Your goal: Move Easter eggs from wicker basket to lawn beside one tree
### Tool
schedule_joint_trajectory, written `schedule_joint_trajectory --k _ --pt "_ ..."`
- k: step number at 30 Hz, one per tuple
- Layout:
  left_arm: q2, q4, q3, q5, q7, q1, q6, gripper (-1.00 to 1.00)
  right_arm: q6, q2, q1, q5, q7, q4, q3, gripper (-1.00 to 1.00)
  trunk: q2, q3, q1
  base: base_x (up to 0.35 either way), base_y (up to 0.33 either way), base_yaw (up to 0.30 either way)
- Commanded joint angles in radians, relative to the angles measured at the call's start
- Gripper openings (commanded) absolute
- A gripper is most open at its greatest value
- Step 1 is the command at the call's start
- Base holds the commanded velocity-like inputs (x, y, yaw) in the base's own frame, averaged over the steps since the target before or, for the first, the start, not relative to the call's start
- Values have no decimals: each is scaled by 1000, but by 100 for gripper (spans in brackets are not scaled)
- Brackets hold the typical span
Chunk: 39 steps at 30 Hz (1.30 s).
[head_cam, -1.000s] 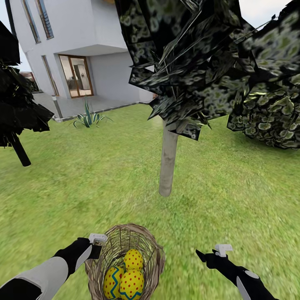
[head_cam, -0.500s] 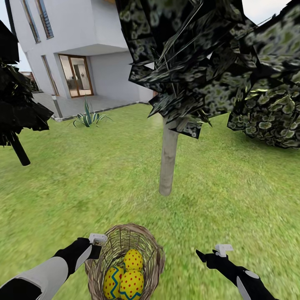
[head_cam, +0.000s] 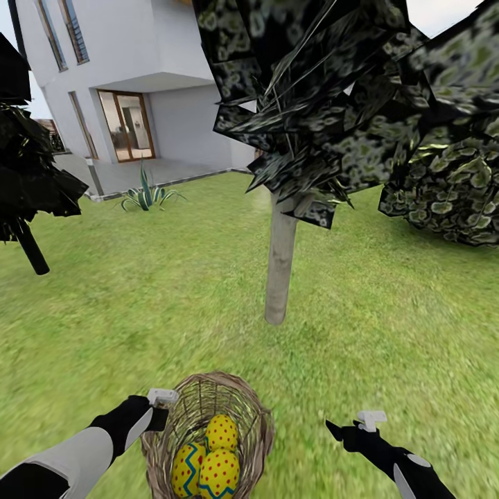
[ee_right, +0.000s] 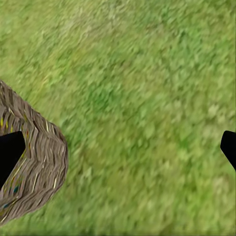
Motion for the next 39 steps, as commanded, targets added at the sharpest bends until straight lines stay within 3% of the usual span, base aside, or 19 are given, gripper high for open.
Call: schedule_joint_trajectory --k 1,27,39 --pt "1 0 -5 12 6 0 5 -100 1 1 -1 7 8 0 -7 100 -1 -1 0 238 0 0" --pt "3 2 -5 12 6 0 5 -100 -19 4 -1 17 8 2 -5 100 -1 -1 0 331 0 0" --pt "3 2 -5 12 6 0 5 -100 -20 4 0 8 7 2 -6 100 -1 7 0 335 0 -165"
